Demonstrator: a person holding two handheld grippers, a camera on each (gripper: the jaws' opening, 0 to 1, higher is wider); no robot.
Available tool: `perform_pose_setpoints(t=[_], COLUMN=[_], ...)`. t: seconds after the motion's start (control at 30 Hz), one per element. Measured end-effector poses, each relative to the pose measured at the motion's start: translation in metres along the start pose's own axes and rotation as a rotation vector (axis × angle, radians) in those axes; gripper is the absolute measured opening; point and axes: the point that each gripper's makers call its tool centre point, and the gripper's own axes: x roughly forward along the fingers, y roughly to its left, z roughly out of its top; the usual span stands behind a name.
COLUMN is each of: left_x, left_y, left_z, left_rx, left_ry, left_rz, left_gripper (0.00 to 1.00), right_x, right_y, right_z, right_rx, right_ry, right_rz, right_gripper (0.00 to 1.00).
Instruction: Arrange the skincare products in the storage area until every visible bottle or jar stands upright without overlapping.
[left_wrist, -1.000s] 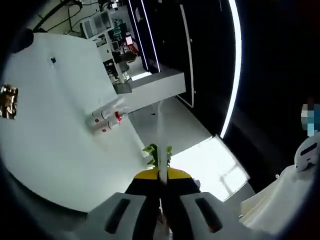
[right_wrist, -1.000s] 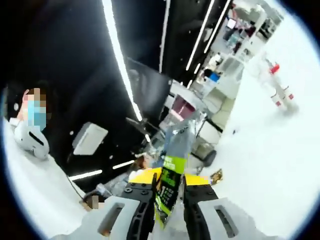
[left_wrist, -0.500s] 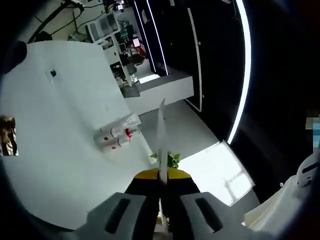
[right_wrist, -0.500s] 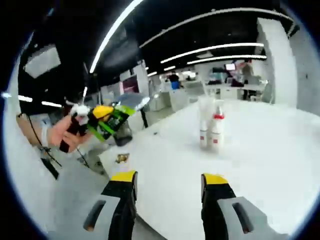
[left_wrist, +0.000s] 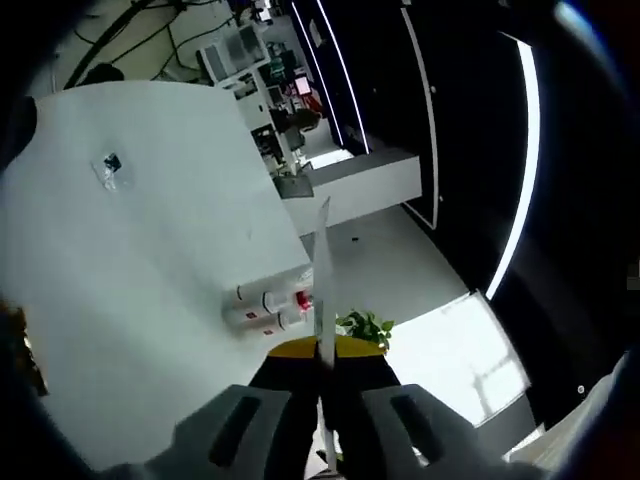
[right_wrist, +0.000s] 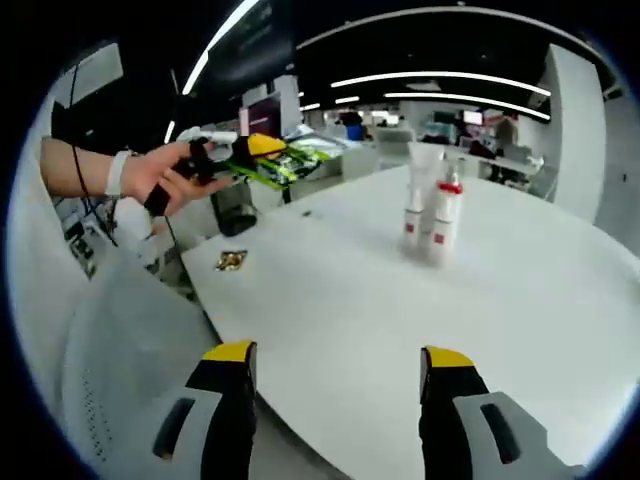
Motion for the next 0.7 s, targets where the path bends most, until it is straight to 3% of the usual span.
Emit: perform_pose_setpoints(t=[0.2,0.33,0.53,0.7], left_x=[0.035,0.054,0.074,0.090], left_y=[0.024,0.043,0.066,0.088], left_z=[0.007,0.012,0.009,0.014], left_rx=[-0.014,-0.027,-0.013,-0.060], left_ry=[0.027,0.010,0.053,0.031], left_rz=[0.054,0.103,0.167,0.201], left_gripper=[0.00,0.00,0.00,0.00], right_x=[-0.001,-0.002,-0.004,-0.003], right_y=[-0.007,-0.013,-0.013,-0.015], right_z=[-0.002,-0.002,-0.001,-0.003], right_rx=[-0.008,0.002,-0.025,-0.015], right_ry=[0.015,0.016,0.013,0.020], right_rz=[-0.025,-0.052,-0.060,-0.069], right_gripper=[0.65,0.63,0.58,0.58])
